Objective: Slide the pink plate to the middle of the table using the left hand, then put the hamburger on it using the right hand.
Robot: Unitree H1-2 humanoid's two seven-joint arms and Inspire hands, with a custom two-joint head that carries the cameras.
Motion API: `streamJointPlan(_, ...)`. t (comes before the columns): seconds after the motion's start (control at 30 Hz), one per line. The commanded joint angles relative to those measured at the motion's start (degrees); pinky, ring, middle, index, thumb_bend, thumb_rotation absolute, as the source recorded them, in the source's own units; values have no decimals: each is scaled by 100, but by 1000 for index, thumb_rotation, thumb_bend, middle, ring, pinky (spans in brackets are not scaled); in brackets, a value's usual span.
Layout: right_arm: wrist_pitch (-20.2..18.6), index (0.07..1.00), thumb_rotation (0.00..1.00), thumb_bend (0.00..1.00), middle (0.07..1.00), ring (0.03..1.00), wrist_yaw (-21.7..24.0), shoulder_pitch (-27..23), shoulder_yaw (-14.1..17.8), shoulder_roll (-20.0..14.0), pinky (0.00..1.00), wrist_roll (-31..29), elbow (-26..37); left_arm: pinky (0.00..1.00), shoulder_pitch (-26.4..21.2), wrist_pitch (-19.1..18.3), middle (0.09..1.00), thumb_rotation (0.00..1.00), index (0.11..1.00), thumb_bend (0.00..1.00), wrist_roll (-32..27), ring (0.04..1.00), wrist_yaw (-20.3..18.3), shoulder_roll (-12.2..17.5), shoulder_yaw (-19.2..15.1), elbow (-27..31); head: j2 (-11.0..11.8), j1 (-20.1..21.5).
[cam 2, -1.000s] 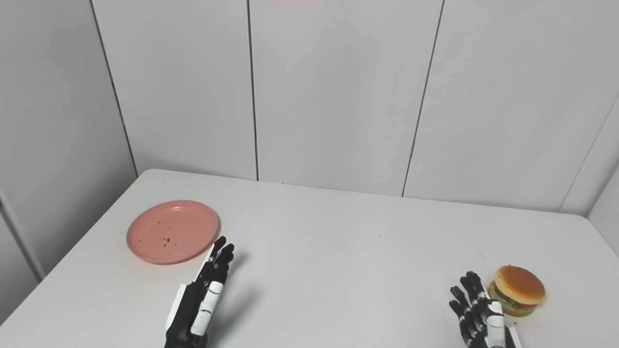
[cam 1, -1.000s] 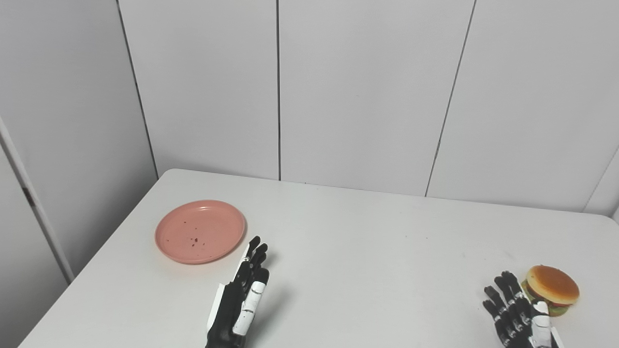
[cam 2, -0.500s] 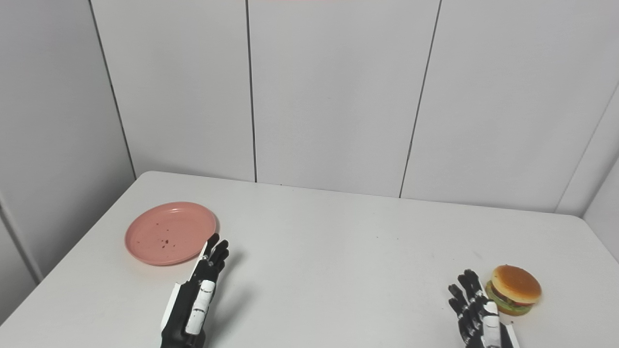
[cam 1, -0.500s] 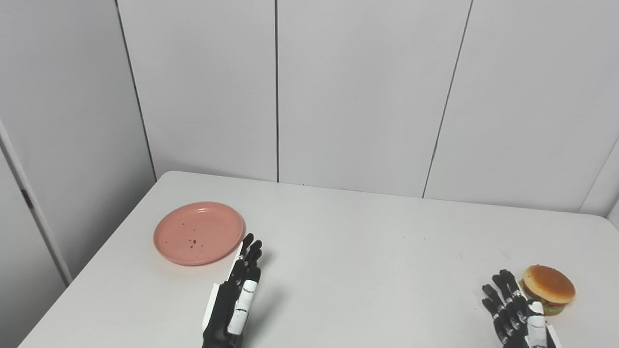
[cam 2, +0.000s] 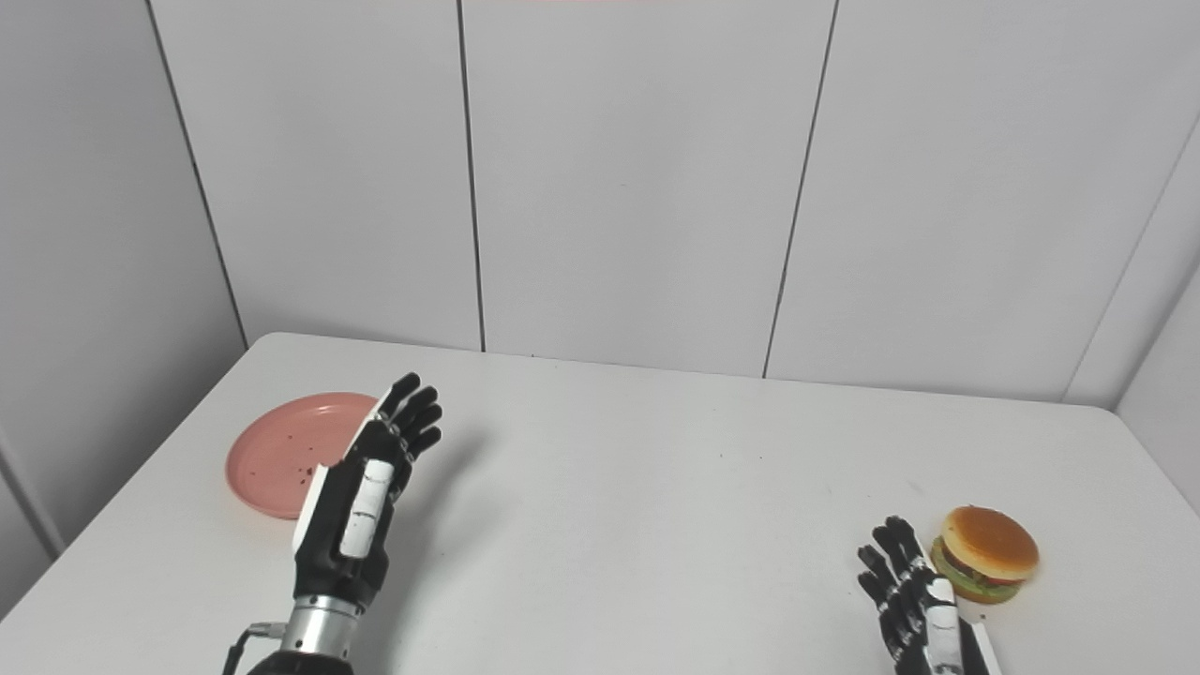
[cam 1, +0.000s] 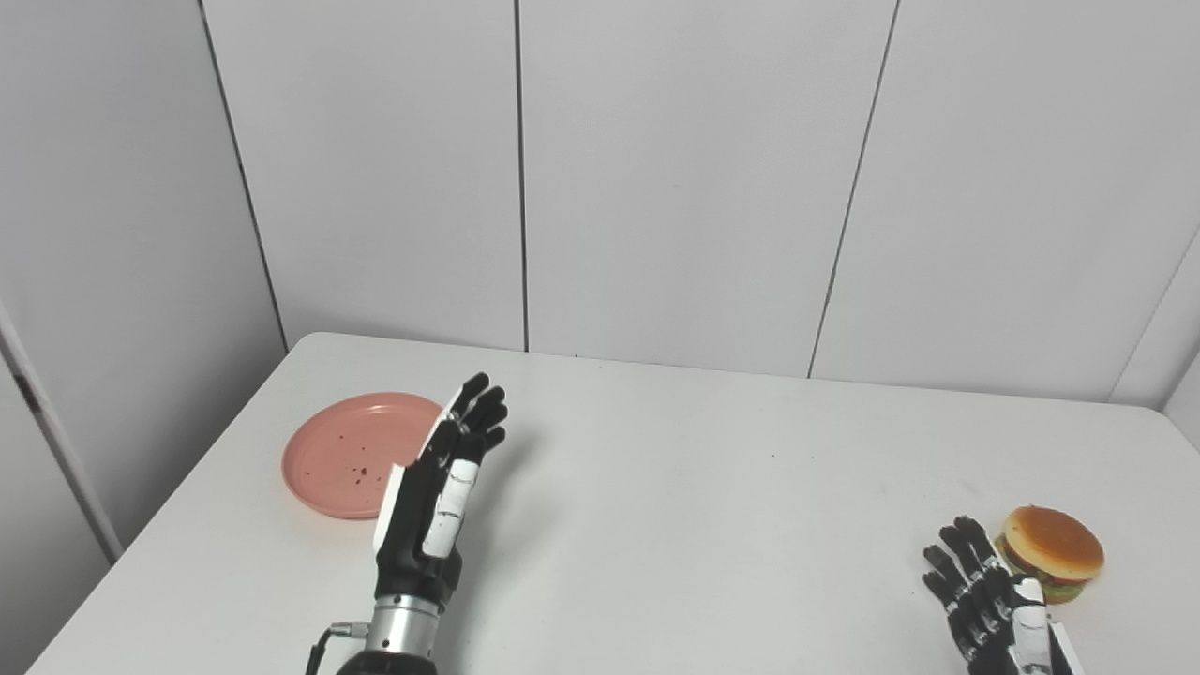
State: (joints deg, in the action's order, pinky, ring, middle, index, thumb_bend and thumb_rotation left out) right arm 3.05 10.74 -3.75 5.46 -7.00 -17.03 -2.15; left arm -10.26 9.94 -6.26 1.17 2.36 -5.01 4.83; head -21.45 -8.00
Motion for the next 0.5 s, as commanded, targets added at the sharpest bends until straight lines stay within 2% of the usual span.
streamJointPlan(0.0,97,945,1000,861,945,929,81,147,-45,67,958,13,-428,900,-353,138,895,828,882,898,-85,898,-31,205,-137,-2,-11,0)
streamJointPlan(0.13,103,936,1000,859,934,925,95,166,-44,71,957,-10,-415,869,-888,303,892,820,870,955,-146,893,-7,565,-435,-396,-25,0)
streamJointPlan(0.2,101,933,1000,857,931,923,98,171,-42,71,956,-20,-408,855,-1000,344,889,820,868,974,-139,889,4,636,-508,-488,-28,-2)
streamJointPlan(0.27,119,933,1000,864,932,923,119,172,-45,54,952,-18,-428,842,-1164,398,879,834,872,994,-13,869,52,843,-634,-635,-36,-12)
streamJointPlan(0.47,100,928,1000,868,925,922,127,195,-37,37,953,-31,-418,846,-1675,842,882,832,871,1000,-21,882,-40,1471,-866,-1784,-64,-2)
